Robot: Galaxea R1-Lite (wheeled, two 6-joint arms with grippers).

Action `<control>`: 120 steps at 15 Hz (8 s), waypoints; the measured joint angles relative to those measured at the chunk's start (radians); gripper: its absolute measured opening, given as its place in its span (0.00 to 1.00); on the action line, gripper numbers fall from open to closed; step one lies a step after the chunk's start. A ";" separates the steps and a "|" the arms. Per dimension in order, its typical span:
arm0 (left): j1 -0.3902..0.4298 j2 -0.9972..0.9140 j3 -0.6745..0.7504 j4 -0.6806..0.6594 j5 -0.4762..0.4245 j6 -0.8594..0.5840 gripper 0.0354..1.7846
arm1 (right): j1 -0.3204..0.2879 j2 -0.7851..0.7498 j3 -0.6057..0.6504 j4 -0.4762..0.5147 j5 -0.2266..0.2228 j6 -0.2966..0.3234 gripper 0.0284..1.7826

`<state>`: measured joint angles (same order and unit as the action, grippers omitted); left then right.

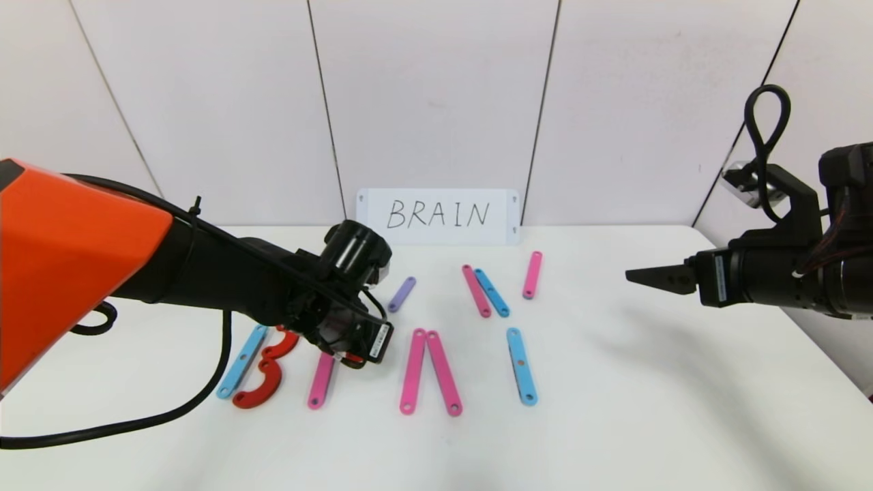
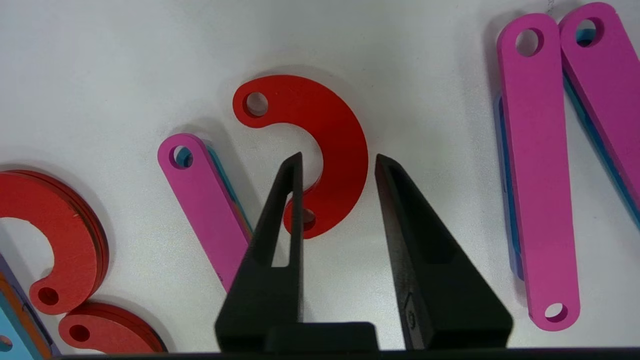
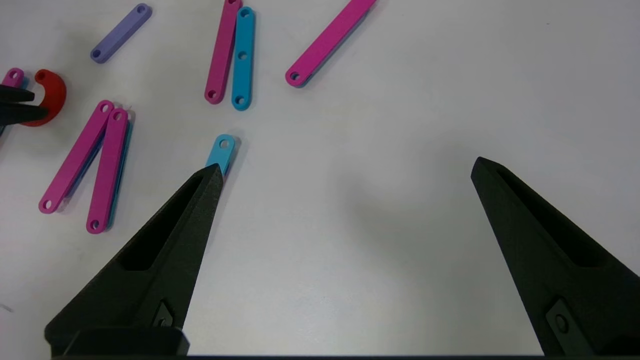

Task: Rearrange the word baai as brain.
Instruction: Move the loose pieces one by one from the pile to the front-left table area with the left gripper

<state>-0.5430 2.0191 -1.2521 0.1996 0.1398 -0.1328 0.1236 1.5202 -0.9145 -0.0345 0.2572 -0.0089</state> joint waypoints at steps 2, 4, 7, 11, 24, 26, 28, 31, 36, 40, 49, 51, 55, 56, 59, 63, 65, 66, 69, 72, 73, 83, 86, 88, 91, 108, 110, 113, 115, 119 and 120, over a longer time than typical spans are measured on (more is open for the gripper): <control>0.000 0.008 -0.004 0.000 0.000 0.000 0.49 | 0.000 0.000 0.000 0.000 0.000 0.000 0.98; -0.001 0.011 -0.011 0.000 0.000 -0.002 0.69 | 0.000 0.000 0.000 0.000 0.000 0.000 0.98; -0.007 0.011 -0.036 -0.001 -0.003 -0.003 0.90 | 0.000 0.000 0.000 0.000 0.000 0.000 0.98; -0.012 0.006 -0.057 0.000 -0.002 -0.001 0.97 | 0.000 0.000 0.001 0.000 0.000 0.000 0.98; -0.007 0.034 -0.061 0.014 0.127 0.020 0.97 | 0.000 -0.001 0.002 0.000 0.001 0.000 0.98; -0.003 0.037 -0.062 0.023 0.133 0.040 0.97 | 0.000 -0.001 0.002 0.000 0.001 0.000 0.98; 0.006 0.040 -0.066 0.033 0.154 0.048 0.97 | 0.000 -0.001 0.002 0.000 0.001 0.000 0.98; 0.010 0.040 -0.075 0.075 0.175 0.049 0.97 | 0.000 -0.001 0.002 0.000 0.002 0.000 0.98; 0.030 0.037 -0.091 0.108 0.176 0.053 0.97 | 0.000 -0.001 0.002 0.000 0.002 0.000 0.98; 0.034 0.031 -0.093 0.109 0.176 0.053 0.97 | 0.000 -0.001 0.002 0.000 0.002 0.000 0.98; 0.039 0.014 -0.124 -0.043 -0.039 0.032 0.97 | 0.001 -0.001 0.003 0.000 0.001 0.000 0.98; 0.044 0.027 -0.122 -0.096 -0.087 0.033 0.97 | 0.001 -0.001 0.003 0.000 0.001 0.000 0.98; 0.047 0.073 -0.138 -0.187 -0.090 0.041 0.97 | 0.001 -0.001 0.003 0.000 0.002 0.000 0.98; 0.047 0.088 -0.147 -0.207 -0.090 0.042 0.97 | 0.001 -0.001 0.003 0.000 0.001 0.000 0.98; 0.047 0.137 -0.196 -0.219 -0.090 0.042 0.97 | 0.002 -0.001 0.003 0.000 0.000 0.000 0.98; 0.047 0.194 -0.250 -0.218 -0.088 0.040 0.97 | 0.002 -0.001 0.003 0.000 0.001 0.000 0.98; 0.048 0.217 -0.265 -0.219 -0.083 0.043 0.97 | 0.002 -0.001 0.003 0.000 0.001 0.000 0.98; 0.048 0.224 -0.268 -0.218 -0.081 0.044 0.96 | 0.002 -0.001 0.003 0.000 0.001 0.000 0.98; 0.048 0.237 -0.279 -0.209 -0.080 0.044 0.84 | 0.001 -0.001 0.003 0.000 0.001 0.000 0.98; 0.048 0.245 -0.284 -0.210 -0.075 0.045 0.59 | 0.001 0.000 0.004 0.000 0.001 0.000 0.98; 0.048 0.246 -0.286 -0.209 -0.074 0.045 0.47 | 0.001 0.000 0.004 0.000 0.001 -0.001 0.98; 0.048 0.234 -0.280 -0.202 -0.062 0.043 0.14 | 0.002 0.000 0.004 0.000 0.002 -0.001 0.98; 0.047 0.191 -0.264 -0.196 -0.002 0.032 0.14 | 0.002 0.000 0.005 0.000 0.002 -0.001 0.98; 0.041 0.153 -0.235 -0.179 0.059 -0.012 0.14 | 0.002 0.000 0.005 0.000 0.001 -0.001 0.98; 0.023 0.087 -0.161 -0.153 0.163 -0.118 0.14 | 0.003 0.000 0.008 0.000 0.002 -0.001 0.98; -0.179 -0.160 0.134 0.102 0.298 -0.818 0.14 | 0.005 0.013 0.008 0.000 0.001 -0.001 0.98; -0.183 -0.158 0.153 0.100 0.304 -0.823 0.14 | 0.005 0.014 0.008 0.000 0.002 -0.001 0.98; -0.187 -0.151 0.165 0.100 0.302 -0.834 0.14 | 0.005 0.016 0.008 0.000 0.001 -0.001 0.98; -0.195 -0.141 0.167 0.101 0.303 -0.855 0.14 | 0.007 0.016 0.008 0.000 0.001 -0.001 0.98; -0.199 -0.104 0.167 0.085 0.299 -0.861 0.14 | 0.006 0.016 0.008 0.000 0.001 -0.001 0.98; -0.199 -0.100 0.168 0.084 0.300 -0.861 0.14 | 0.006 0.016 0.008 0.000 0.001 0.000 0.98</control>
<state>-0.7423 1.9194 -1.0843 0.2836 0.4396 -0.9943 0.1298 1.5364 -0.9064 -0.0349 0.2587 -0.0091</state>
